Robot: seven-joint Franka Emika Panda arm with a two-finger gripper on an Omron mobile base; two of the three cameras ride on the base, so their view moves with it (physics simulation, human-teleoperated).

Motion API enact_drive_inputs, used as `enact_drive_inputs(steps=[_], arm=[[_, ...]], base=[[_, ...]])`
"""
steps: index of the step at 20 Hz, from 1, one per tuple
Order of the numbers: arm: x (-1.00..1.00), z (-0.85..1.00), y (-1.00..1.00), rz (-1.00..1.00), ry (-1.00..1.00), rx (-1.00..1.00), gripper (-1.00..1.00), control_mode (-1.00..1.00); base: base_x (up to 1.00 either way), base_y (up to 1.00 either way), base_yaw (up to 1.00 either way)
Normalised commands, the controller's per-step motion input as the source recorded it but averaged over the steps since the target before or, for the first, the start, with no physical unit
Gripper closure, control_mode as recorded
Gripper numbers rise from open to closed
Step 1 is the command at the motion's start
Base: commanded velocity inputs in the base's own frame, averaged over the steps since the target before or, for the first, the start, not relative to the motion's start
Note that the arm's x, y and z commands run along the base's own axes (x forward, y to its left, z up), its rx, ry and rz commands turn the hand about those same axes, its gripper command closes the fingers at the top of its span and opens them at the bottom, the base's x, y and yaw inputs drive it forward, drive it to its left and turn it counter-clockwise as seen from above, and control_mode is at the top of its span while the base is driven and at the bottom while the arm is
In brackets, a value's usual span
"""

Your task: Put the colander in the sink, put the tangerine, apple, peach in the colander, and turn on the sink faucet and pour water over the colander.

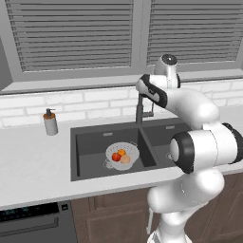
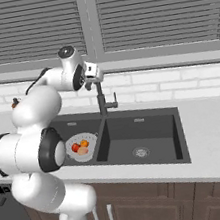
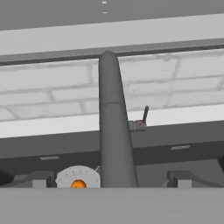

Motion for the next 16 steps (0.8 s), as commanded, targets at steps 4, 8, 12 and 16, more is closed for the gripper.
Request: enact_drive_inputs(steps=[4, 8, 12, 16], arm=[[0.08, -0.49, 0.00, 0.00, 0.03, 0.00, -1.00, -1.00], [0.17, -0.40, 0.00, 0.00, 0.04, 0.00, -1.00, -1.00], [0.15, -0.35, 0.02, 0.03, 0.04, 0.02, -1.00, -1.00], [0.05, -0.38, 0.34, 0.05, 0.06, 0.03, -1.00, -1.00]], base=[[0.00, 0.00, 0.00], [0.00, 0.00, 0.00], [0.00, 0.00, 0.00], [0.00, 0.00, 0.00]])
